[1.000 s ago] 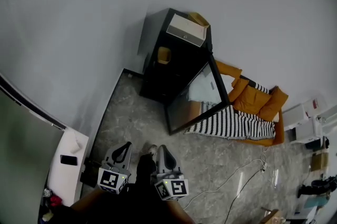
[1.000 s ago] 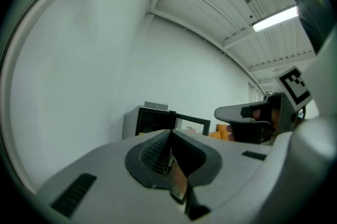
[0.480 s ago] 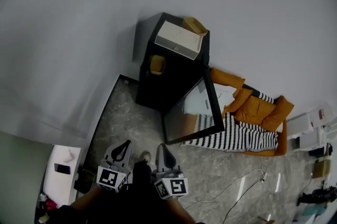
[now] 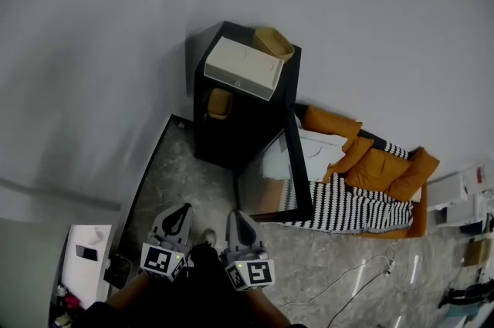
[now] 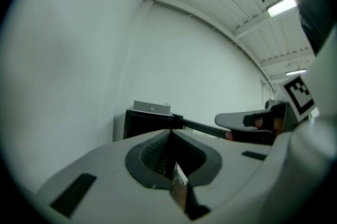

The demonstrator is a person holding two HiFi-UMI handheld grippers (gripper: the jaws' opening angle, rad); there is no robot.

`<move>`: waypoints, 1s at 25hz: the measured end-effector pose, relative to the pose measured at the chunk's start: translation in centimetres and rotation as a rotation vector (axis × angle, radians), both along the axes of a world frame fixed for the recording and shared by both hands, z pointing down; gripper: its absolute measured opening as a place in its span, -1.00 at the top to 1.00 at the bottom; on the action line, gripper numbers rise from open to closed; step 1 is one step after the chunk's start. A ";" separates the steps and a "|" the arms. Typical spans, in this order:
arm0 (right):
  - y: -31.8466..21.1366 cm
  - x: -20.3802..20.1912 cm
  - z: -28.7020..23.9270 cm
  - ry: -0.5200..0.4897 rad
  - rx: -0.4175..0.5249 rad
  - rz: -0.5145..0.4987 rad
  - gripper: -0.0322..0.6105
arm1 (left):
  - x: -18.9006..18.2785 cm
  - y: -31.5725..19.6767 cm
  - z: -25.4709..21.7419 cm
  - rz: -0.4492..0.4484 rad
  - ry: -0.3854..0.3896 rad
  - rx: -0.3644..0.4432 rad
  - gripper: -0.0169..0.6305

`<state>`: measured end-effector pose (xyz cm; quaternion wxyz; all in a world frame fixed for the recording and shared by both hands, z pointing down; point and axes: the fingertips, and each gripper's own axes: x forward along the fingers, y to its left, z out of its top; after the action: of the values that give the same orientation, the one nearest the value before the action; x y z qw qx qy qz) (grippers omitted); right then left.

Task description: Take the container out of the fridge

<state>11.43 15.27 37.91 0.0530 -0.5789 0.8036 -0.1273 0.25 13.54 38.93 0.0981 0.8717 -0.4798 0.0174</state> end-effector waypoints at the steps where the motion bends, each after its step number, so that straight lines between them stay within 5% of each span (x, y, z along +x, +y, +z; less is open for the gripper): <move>1: -0.6 0.5 0.2 -0.001 0.002 -0.004 0.89 | 0.5 -0.4 0.0 -0.003 0.001 0.000 0.93; 11: -3.6 2.5 1.3 -0.014 -0.022 -0.015 0.90 | 1.7 -2.3 0.7 -0.033 -0.049 0.026 0.93; 25: -9.4 3.6 1.9 -0.005 -0.015 0.005 0.89 | 3.5 -9.3 3.2 -0.009 0.039 -0.071 0.93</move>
<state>14.98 5.87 39.82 0.0512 -0.5808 0.8012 -0.1346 3.71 4.24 42.16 0.1382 0.8658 -0.4806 0.0169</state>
